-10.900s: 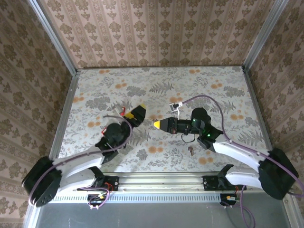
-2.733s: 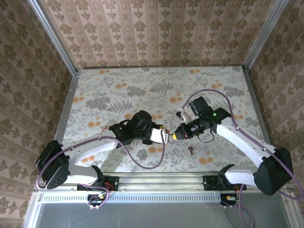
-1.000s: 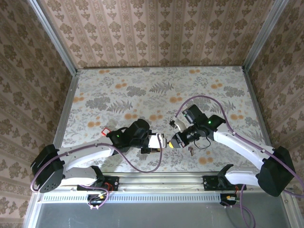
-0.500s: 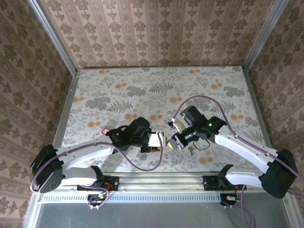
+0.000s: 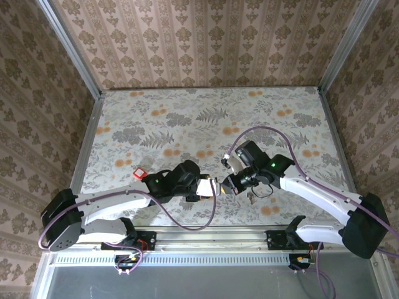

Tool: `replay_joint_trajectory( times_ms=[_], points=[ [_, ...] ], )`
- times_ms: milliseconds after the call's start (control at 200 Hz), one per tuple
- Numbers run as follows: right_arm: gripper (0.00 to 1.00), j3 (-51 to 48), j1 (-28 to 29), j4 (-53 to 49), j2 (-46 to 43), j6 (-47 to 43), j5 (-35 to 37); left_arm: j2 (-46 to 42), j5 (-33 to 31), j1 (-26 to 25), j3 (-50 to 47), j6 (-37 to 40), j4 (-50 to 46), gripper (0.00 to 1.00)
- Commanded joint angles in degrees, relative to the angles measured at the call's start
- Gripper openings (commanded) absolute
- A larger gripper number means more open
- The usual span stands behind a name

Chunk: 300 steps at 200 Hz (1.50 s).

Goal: Unlock with the key

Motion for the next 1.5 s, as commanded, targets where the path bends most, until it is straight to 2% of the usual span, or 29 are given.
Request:
replay_joint_trajectory(
  times_ms=[0,130,310,490,670,805,910,1310,1495],
  points=[
    [0.0,-1.7,2.6,11.7,0.2,-4.2,0.3,-2.9,12.1,-3.4,7.1,-3.1,19.3,0.0],
    [0.0,-1.2,2.6,10.9,0.5,-3.1,0.1,-1.7,7.2,-4.1,8.4,-2.9,17.0,0.0],
    [0.0,-0.2,2.8,12.1,1.6,2.9,0.4,1.9,0.3,-5.7,11.5,-4.7,15.2,0.0],
    [0.0,-2.2,3.6,15.0,-0.3,6.4,3.9,3.3,-0.8,-5.7,13.9,-7.6,14.1,0.0],
    [0.0,-5.9,4.4,20.4,-3.3,6.7,1.6,3.9,0.4,-4.4,15.4,-10.6,12.6,0.0],
    [0.0,-5.0,4.0,16.9,-3.5,4.5,1.8,3.6,0.8,-4.4,14.8,-10.6,12.7,0.0],
    [0.1,-4.5,2.6,15.9,-3.3,5.1,0.4,3.3,0.5,-4.4,13.5,-10.2,13.3,0.0],
    [0.29,-4.6,-2.0,14.6,-5.8,6.3,-3.5,3.6,-0.5,-4.0,12.3,-9.8,10.1,0.0],
    [0.42,-5.7,-2.5,15.2,-6.1,7.2,-4.3,3.8,0.7,-3.8,12.3,-10.0,9.6,0.0]
  ],
)
